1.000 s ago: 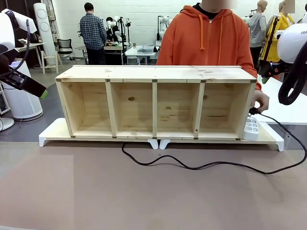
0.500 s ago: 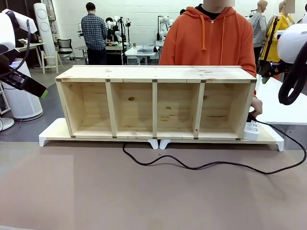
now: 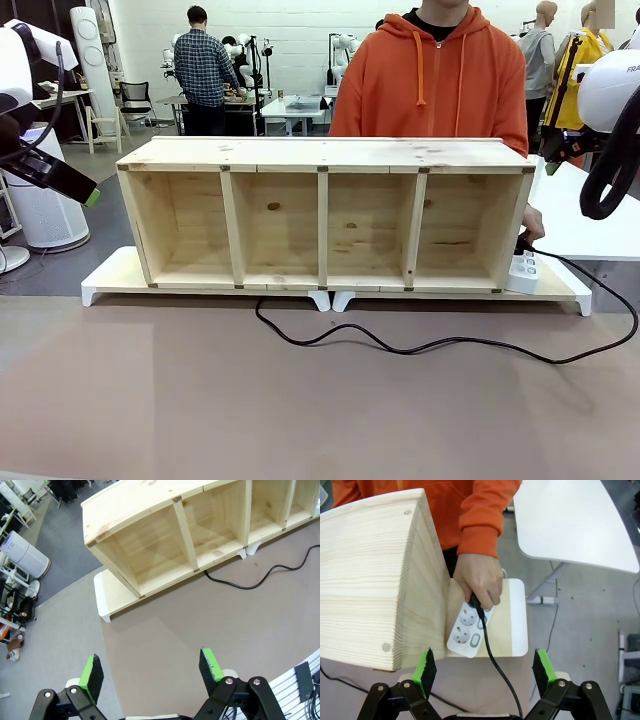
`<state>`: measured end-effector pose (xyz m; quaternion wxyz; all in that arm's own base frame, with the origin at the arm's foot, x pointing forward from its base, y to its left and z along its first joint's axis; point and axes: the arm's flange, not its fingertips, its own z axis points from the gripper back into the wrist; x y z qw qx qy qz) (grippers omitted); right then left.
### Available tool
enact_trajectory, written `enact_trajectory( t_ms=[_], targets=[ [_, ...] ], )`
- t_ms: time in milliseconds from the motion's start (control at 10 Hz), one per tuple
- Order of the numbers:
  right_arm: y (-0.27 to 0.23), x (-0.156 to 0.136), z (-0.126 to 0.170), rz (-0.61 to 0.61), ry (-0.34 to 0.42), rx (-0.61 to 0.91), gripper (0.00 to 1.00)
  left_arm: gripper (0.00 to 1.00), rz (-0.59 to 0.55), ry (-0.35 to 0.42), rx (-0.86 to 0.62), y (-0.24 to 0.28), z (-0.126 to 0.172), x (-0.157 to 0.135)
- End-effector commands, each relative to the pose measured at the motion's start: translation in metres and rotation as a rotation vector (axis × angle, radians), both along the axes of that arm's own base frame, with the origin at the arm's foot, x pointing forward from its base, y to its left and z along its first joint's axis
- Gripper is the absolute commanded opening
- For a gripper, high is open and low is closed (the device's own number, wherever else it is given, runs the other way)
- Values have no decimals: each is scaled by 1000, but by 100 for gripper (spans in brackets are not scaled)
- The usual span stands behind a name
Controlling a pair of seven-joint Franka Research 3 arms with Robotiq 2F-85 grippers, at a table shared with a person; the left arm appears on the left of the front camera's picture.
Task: Perform cable management.
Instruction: Release the Power Cable when the human grasps it.
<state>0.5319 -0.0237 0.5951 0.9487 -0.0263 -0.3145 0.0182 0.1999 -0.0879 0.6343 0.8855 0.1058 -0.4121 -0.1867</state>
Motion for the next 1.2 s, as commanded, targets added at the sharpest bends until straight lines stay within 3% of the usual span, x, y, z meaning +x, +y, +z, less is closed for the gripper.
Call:
enact_trajectory(
  t_ms=[0, 1100],
  targets=[
    [0, 0, 0, 0, 0, 1, 100, 100, 3, -3, -7, -1, 0, 1],
    [0, 0, 0, 0, 0, 1, 100, 100, 3, -3, -7, -1, 0, 1]
  ],
)
